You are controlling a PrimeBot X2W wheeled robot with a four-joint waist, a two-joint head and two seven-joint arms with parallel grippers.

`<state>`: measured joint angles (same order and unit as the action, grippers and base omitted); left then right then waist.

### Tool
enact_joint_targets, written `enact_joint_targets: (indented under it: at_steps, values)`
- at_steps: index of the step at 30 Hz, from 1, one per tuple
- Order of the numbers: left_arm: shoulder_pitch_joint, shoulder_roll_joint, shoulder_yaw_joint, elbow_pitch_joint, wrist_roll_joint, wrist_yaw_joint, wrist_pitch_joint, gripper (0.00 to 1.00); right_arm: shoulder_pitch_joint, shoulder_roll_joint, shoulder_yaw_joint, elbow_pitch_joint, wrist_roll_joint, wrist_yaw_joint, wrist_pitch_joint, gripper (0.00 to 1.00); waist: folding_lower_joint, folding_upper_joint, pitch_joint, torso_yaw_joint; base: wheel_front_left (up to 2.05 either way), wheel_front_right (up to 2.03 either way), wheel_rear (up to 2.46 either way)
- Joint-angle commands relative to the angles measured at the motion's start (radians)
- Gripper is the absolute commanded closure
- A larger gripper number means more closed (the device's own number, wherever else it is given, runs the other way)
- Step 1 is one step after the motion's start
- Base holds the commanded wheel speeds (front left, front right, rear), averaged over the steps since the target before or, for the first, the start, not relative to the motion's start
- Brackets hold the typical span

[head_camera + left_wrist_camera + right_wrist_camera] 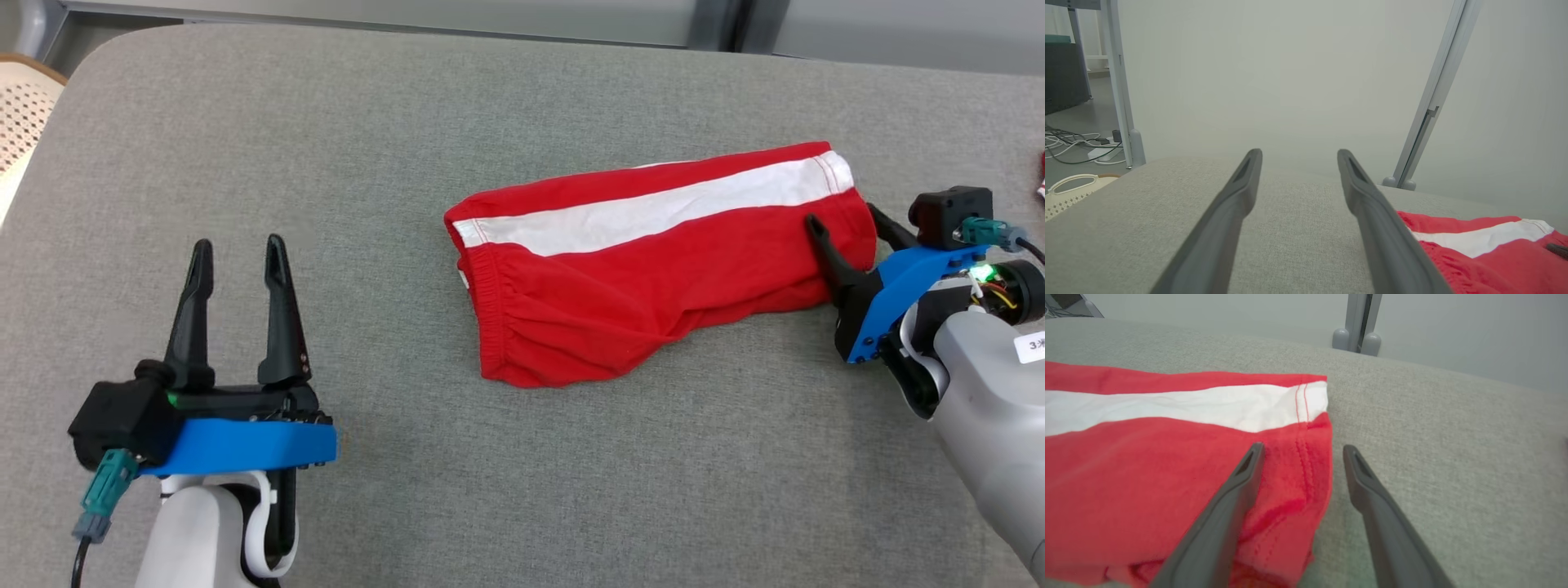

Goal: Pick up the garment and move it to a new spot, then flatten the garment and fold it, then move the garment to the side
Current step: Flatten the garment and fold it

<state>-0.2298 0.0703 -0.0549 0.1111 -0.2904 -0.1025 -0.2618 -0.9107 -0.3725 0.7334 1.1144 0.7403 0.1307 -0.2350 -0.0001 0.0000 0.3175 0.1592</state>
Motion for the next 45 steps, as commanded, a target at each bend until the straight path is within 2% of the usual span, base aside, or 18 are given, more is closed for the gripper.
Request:
enact_joint_targets:
  at_steps: [1, 8, 9, 10, 11, 20, 27, 33, 39, 45]
  values:
    - [0.019, -0.007, 0.017, -0.014, 0.016, -0.002, -0.004, 0.0, -0.001, 0.007, 0.003, 0.011, 0.011, 0.0, 0.01, 0.0, 0.0001, 0.0, 0.003, 0.007, 0.0, 0.0, 0.0]
    - [0.063, -0.019, 0.052, -0.038, 0.037, -0.003, -0.004, 0.0, 0.025, 0.022, 0.02, 0.024, 0.057, 0.0, 0.065, 0.01, 0.0001, 0.0, 0.004, 0.022, 0.0, 0.0, 0.0]
    - [0.067, -0.02, 0.049, -0.039, 0.031, 0.0, -0.004, 0.0, 0.03, 0.024, 0.024, 0.024, 0.065, 0.0, 0.076, 0.33, 0.0001, 0.0, 0.005, 0.023, 0.0, 0.0, 0.0]
    - [0.071, -0.02, 0.047, -0.038, 0.027, 0.004, -0.004, 0.0, 0.036, 0.026, 0.026, 0.023, 0.074, 0.0, 0.086, 0.6, 0.0001, 0.0, 0.004, 0.023, 0.0, 0.0, 0.0]
    - [0.072, -0.02, 0.044, -0.037, 0.023, 0.006, -0.004, 0.0, 0.042, 0.029, 0.028, 0.017, 0.084, 0.0, 0.092, 1.0, 0.0001, 0.0, 0.004, 0.022, 0.0, 0.0, 0.0]
    - [0.08, -0.02, 0.022, -0.014, 0.02, 0.015, -0.004, 0.0, 0.073, 0.018, 0.03, -0.038, 0.139, 0.0, 0.017, 1.0, 0.0001, 0.0, -0.034, -0.013, 0.0, 0.0, 0.0]
    - [0.105, -0.02, 0.035, -0.012, 0.04, 0.008, -0.004, 0.0, 0.17, -0.007, 0.029, -0.115, 0.169, 0.0, -0.024, 1.0, 0.0001, 0.0, -0.082, -0.069, 0.0, 0.0, 0.0]
    - [0.124, -0.02, 0.044, -0.017, 0.05, 0.005, -0.004, 0.0, 0.264, -0.068, -0.018, -0.164, 0.194, 0.0, -0.031, 1.0, 0.0001, 0.0, -0.105, -0.103, 0.0, 0.0, 0.0]
    - [0.13, -0.02, 0.043, -0.014, 0.053, -0.001, -0.004, 0.0, 0.322, -0.14, -0.098, -0.185, 0.17, 0.0, -0.031, 1.0, 0.0001, 0.0, -0.115, -0.114, 0.0, 0.0, 0.0]
    - [0.136, -0.02, 0.033, -0.012, 0.051, -0.001, -0.004, 0.0, 0.354, -0.137, -0.147, -0.2, 0.144, 0.0, -0.031, 1.0, 0.0001, 0.0, -0.121, -0.112, 0.0, 0.0, 0.0]
